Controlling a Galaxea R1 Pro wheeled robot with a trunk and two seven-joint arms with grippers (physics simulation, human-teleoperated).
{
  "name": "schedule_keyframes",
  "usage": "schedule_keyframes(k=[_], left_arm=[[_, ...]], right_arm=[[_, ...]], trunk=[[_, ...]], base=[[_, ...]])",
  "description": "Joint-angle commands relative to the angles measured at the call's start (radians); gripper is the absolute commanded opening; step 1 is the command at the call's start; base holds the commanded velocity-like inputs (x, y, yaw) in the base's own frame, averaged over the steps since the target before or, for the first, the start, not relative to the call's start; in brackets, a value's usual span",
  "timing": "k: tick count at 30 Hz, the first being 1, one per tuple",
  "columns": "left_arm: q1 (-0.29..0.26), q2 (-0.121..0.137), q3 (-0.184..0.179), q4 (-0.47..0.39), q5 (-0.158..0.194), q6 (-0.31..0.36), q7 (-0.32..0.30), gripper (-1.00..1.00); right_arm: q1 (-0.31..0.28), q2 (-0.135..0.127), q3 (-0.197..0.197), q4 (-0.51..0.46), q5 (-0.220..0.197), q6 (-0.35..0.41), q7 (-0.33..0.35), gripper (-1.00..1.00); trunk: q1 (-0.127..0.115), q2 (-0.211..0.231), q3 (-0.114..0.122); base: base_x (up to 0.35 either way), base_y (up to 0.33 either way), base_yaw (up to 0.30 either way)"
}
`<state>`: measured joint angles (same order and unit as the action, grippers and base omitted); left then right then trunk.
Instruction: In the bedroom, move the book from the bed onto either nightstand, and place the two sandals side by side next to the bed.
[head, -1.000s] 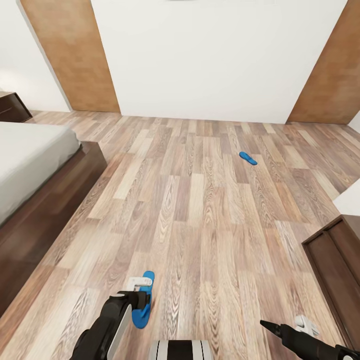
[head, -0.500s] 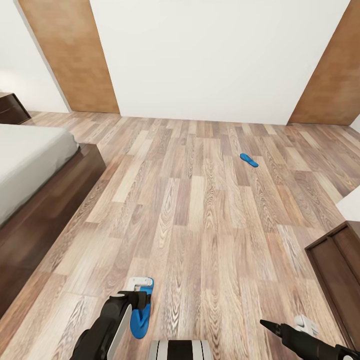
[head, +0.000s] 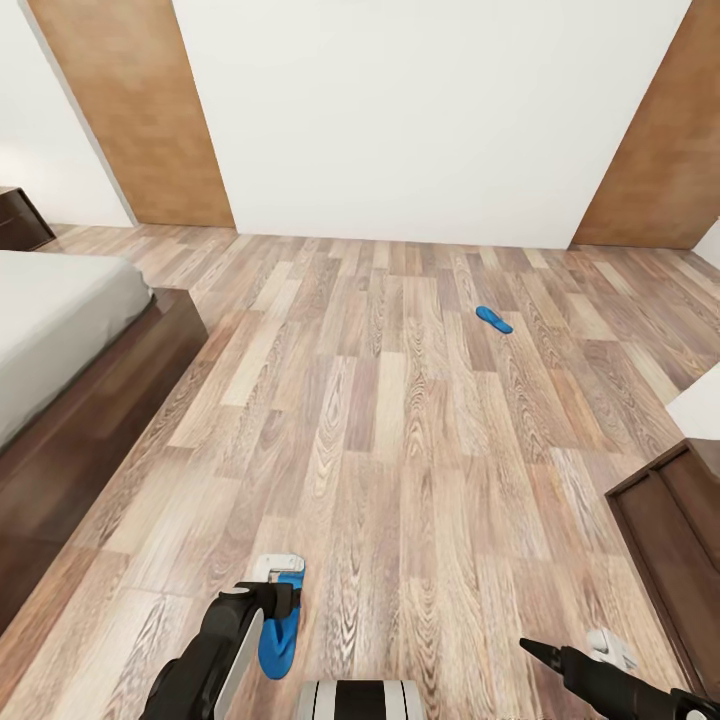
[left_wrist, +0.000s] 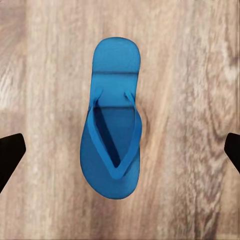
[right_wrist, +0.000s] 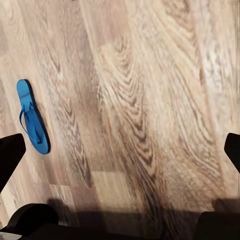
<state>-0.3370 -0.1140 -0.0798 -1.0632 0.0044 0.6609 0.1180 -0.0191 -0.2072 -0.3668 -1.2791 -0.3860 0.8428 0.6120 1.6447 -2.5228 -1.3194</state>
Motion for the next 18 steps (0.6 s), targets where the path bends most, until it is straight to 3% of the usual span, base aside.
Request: schedule_keyframes(k=[1,7,18], left_arm=[[0.000,0.000,-0.001,-0.001,0.001,0.005,0.005,1.00],[0.000,0.000,-0.001,-0.001,0.001,0.005,0.005,1.00],[0.000,0.001,0.004,-0.001,-0.002,0.002,0.012,1.00]], right_arm=[[-0.001,0.000,-0.001,0.000,0.000,0.006,0.003,1.00],[-0.001,0.000,-0.002,0.000,-0.001,0.007,0.003,1.00],[0.000,0.000,-0.002,0.000,-0.001,0.007,0.003,1.00]], trunk=[[0.000,0.000,0.000],[0.000,0.000,0.001],[0.000,0.000,0.002]], base=[[0.000,0.000,-0.203],[0.000,0.000,-0.152],[0.000,0.000,-0.013]])
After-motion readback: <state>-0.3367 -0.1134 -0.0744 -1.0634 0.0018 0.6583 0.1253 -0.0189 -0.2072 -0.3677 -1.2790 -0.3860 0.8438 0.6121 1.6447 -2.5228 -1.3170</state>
